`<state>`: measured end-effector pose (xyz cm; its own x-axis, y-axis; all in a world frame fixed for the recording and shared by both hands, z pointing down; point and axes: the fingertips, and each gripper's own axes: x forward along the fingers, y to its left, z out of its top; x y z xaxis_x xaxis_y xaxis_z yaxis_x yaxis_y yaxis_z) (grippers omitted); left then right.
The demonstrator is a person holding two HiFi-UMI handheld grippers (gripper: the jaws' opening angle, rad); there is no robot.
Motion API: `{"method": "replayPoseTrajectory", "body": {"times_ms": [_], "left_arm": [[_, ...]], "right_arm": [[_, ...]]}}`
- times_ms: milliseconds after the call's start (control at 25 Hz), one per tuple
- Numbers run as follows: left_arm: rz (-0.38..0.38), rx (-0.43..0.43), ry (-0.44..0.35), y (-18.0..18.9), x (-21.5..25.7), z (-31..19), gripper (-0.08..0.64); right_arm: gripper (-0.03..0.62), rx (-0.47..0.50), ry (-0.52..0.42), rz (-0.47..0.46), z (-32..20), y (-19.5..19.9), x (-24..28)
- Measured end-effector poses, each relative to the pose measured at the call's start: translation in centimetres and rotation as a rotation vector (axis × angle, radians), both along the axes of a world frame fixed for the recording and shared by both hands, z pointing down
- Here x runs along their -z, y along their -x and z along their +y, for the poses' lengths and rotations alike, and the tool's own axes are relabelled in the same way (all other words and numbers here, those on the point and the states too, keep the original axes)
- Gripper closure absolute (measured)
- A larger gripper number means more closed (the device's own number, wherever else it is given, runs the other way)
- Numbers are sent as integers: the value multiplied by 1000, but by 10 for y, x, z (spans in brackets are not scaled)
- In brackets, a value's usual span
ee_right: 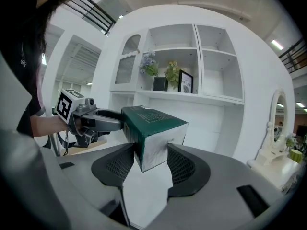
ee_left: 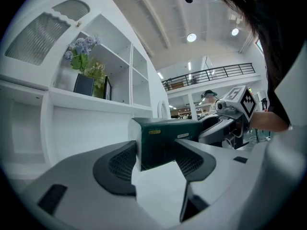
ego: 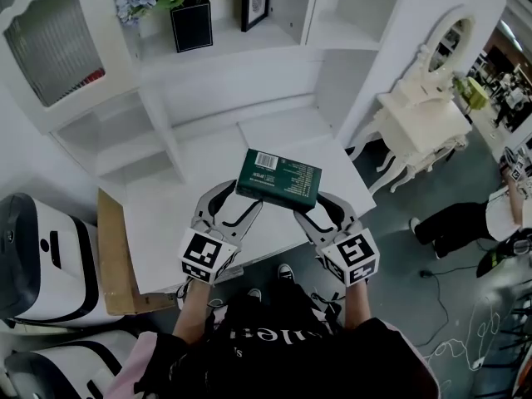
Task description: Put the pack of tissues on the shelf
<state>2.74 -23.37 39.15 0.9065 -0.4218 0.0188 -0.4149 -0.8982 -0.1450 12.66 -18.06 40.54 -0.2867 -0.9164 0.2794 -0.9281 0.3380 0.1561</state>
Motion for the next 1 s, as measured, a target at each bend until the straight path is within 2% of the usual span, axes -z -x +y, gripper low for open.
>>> {"method": "replayPoseTrajectory", "body": {"times_ms": [480,1000], "left_arm": [[18,142,-82,-55,47,-61,314],[26,295,-184,-60,101,-121,314]], "right_arm": [[357,159,-97,27,-77,-63,49],[357,329,-223,44,-153,-69,109]]}}
